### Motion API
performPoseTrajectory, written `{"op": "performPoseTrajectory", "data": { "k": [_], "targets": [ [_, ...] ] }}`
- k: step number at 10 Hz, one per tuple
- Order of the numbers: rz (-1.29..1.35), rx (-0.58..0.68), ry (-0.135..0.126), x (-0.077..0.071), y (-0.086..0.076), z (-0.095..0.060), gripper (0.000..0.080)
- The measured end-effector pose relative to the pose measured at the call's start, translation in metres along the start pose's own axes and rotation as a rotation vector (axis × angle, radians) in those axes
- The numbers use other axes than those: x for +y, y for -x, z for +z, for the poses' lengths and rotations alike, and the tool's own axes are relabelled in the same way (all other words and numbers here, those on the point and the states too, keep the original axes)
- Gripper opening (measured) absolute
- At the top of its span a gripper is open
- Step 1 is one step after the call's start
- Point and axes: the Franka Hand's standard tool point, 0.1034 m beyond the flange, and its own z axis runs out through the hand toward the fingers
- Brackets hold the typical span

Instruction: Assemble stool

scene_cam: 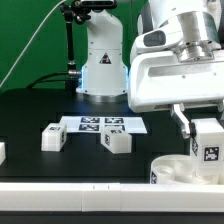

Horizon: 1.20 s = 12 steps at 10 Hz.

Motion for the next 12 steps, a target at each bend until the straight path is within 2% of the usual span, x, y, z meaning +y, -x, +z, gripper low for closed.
{"op": "performPoseTrajectory", "data": {
  "k": [3,4,5,9,12],
  "targets": [
    [0.0,-0.004,0.001,0.002,0.0,0.001,0.034],
    [0.0,-0.004,0.001,0.002,0.0,0.001,0.0524],
    [0.0,-0.004,0.001,0.002,0.0,0.001,0.061],
    [0.006,-0.029,-0.001,0.005,-0.011,-0.007,0.0647],
    [0.056,-0.081,-0.003,0.013,-0.027,-0.022,0.0649]
  ]
}}
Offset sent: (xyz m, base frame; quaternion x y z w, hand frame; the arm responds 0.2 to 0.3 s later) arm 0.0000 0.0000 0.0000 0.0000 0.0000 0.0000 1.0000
